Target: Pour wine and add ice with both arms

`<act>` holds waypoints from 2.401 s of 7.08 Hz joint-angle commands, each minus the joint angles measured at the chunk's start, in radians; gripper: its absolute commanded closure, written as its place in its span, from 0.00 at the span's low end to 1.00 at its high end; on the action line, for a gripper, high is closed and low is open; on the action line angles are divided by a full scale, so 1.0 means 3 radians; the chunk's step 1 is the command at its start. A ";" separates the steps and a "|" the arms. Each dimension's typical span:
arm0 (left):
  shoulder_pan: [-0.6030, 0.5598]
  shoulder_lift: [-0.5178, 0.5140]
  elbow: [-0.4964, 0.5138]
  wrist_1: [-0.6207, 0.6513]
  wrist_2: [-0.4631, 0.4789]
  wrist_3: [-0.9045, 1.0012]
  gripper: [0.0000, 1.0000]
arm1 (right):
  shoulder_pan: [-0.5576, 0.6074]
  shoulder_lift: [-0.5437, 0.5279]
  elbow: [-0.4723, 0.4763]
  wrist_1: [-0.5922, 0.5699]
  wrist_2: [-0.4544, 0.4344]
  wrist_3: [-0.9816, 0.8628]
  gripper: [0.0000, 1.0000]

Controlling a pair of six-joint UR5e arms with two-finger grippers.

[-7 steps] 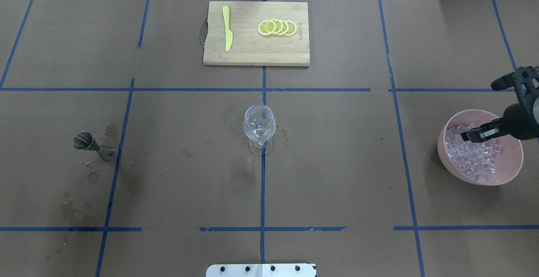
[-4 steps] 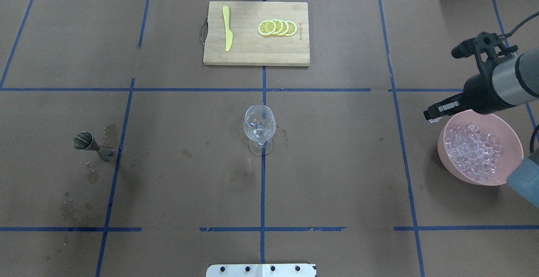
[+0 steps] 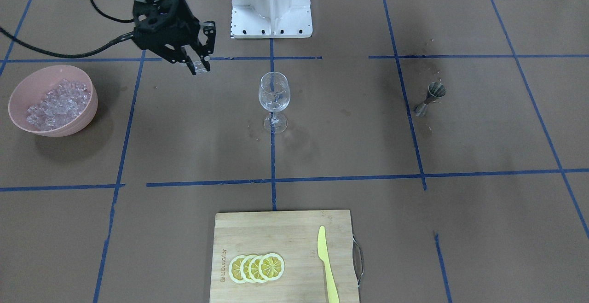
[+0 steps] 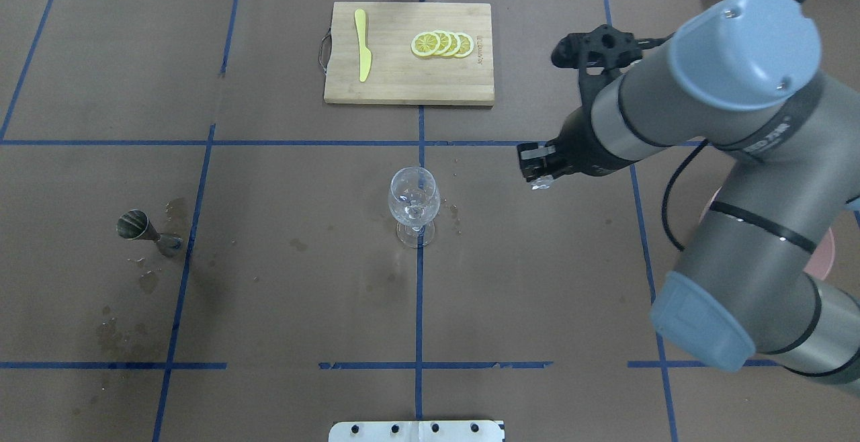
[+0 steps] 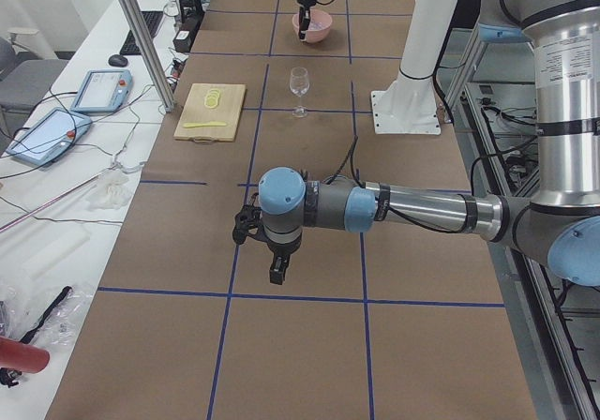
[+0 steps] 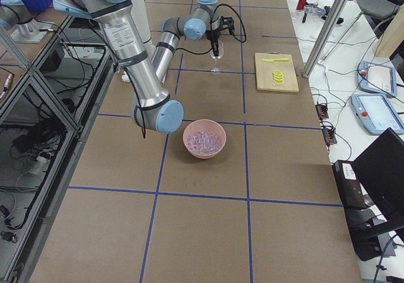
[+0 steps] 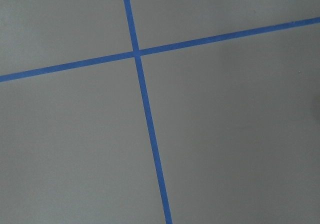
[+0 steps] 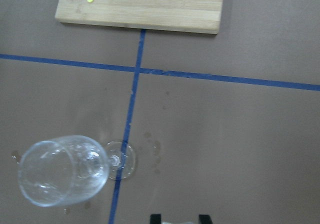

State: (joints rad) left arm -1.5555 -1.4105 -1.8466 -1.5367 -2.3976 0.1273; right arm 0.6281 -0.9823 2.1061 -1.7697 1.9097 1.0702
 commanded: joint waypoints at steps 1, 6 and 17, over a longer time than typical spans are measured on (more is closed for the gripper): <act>0.0000 0.0003 -0.0001 -0.0001 0.0000 0.0000 0.00 | -0.0308 0.0598 -0.0325 -0.0227 -0.0397 0.0318 1.00; 0.0000 0.0013 0.0014 -0.0001 0.0000 0.0000 0.00 | -0.0585 0.0809 -0.0633 -0.0211 -0.0777 0.0406 1.00; 0.0000 0.0008 0.0014 -0.0001 0.0000 0.0000 0.00 | -0.0479 0.0784 -0.0665 -0.0165 -0.0768 0.0344 0.00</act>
State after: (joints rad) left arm -1.5554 -1.4048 -1.8437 -1.5370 -2.3976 0.1273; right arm 0.4568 -0.7421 1.9027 -1.8163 1.6409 1.1752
